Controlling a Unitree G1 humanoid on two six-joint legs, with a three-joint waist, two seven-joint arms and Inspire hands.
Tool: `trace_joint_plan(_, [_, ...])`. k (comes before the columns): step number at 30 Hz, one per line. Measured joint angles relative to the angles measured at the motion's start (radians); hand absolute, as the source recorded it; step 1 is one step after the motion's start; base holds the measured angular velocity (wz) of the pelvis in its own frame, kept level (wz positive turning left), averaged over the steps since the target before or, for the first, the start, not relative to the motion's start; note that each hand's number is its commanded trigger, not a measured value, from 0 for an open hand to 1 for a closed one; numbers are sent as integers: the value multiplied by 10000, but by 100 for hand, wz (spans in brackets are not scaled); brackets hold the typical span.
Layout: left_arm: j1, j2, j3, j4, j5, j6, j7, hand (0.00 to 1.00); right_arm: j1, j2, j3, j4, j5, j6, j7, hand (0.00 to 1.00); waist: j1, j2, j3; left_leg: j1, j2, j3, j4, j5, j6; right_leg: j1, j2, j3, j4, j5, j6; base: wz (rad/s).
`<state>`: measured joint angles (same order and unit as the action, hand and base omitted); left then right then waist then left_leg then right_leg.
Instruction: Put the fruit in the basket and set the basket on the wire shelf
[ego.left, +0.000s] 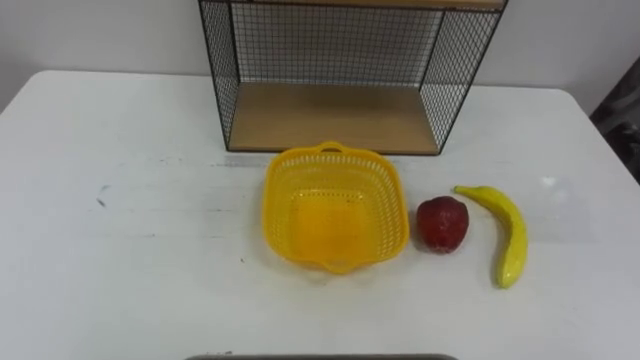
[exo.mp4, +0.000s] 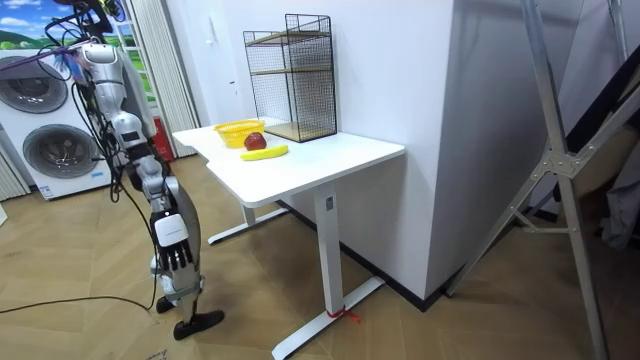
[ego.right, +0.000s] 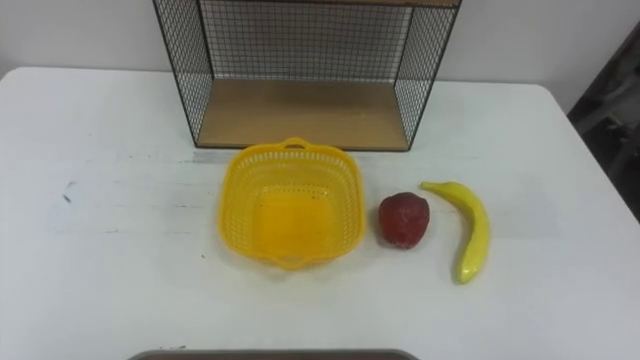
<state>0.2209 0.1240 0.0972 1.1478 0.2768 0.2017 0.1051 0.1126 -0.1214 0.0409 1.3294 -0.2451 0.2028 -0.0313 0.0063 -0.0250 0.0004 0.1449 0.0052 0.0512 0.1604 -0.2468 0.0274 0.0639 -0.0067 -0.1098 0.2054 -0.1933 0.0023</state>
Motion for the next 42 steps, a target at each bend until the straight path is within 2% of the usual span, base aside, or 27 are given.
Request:
trace_joint_plan(6, [-1, -7, 5, 52, -3, -31, -1, 0, 58, 14, -379, 75, 1474, -72, -324, 0, -39, -1, -1, 22, 3, 16, 10, 0, -1, 43, 2, 27, -13, 1, 0, 0])
trace_joint_plan(9, [4, -40, 288, 47, 9, -63, -1, 0, 123, 21, -1151, 52, 2923, -176, -606, 0, -48, -4, 10, 20, 7, 8, 10, 0, -1, 44, 3, -26, 0, 0, 0, 0])
trace_joint_plan(12, [66, -51, 593, 14, 17, -109, -1, 0, 313, 16, -1774, -63, 5253, -407, -880, 0, -39, 31, 8, 25, 34, 34, -3, -7, -12, 44, 36, 27, 1, 8, -12, 0])
trace_joint_plan(14, [162, -68, 795, -11, 14, -121, -1, 0, 360, 18, -2320, -60, 7261, -500, -990, 0, -208, 49, 23, 13, 72, 29, 0, -38, -33, 50, 57, -17, -11, 19, -30, 2])
trace_joint_plan(18, [223, -129, 1316, -31, -10, -290, 0, 0, 363, 13, -3509, -63, 9790, -718, -1230, 0, -554, 106, 61, -6, 85, 8, 26, -57, -46, 38, 70, -33, -17, 18, -34, 1])
trace_joint_plan(21, [330, -126, 1766, -136, -6, -412, 44, 0, 352, 3, -4630, -184, 11528, -835, -1497, 0, -865, 177, 37, -5, 81, 35, 43, -56, -47, 28, 73, 15, 3, 9, -45, -2])
trace_joint_plan(23, [352, -121, 1937, -226, -8, -592, 150, 0, 293, 4, -5397, -342, 13219, -986, -1856, 0, -922, 192, 18, 3, 83, 111, 44, -55, -47, 9, 84, 74, 7, 5, -46, -8])
trace_joint_plan(25, [364, -119, 2023, -275, -22, -728, 171, 0, 303, -4, -5794, -439, 14052, -1213, -2148, 0, -930, 169, 0, 27, 87, 244, 51, -55, -47, 3, 96, 162, 8, 5, -46, -13])
trace_joint_plan(30, [444, -73, 2155, -314, -114, -876, 175, 0, 281, -18, -7008, -1122, 15045, -1462, -2909, 0, -1101, -12, -105, -84, 57, 290, 112, -54, -46, -174, 64, 193, 150, -1, -37, -6])
trace_joint_plan(33, [566, -47, 2193, -483, -30, -894, 176, 0, 281, -32, -7716, -2164, 15065, -1696, -3541, 0, -1179, -73, -103, 21, 51, 303, 96, -53, -45, -122, 72, 276, 165, -1, -36, -5])
trace_joint_plan(35, [577, 91, 2199, -540, -58, -1063, 176, 0, 266, -56, -8103, -3096, 15096, -2100, -4110, 0, -1298, -109, -74, 23, 58, 304, 92, -53, -45, -135, 73, 283, 156, -6, -31, 4])
trace_joint_plan(38, [659, 127, 2224, -662, -104, -1251, 185, 0, 165, -78, -8310, -4333, 15141, -2671, -4952, 0, -1421, -143, -64, -27, 58, 327, 54, -55, -42, -314, 79, 333, 204, -51, -33, -3])
trace_joint_plan(42, [804, 89, 2222, -943, -106, -1391, 186, 0, 99, -100, -8502, -5943, 14972, -3104, -6027, 0, -1511, -190, -70, -242, 45, 356, 76, -49, -36, -531, 82, 399, 424, -40, -38, -6])
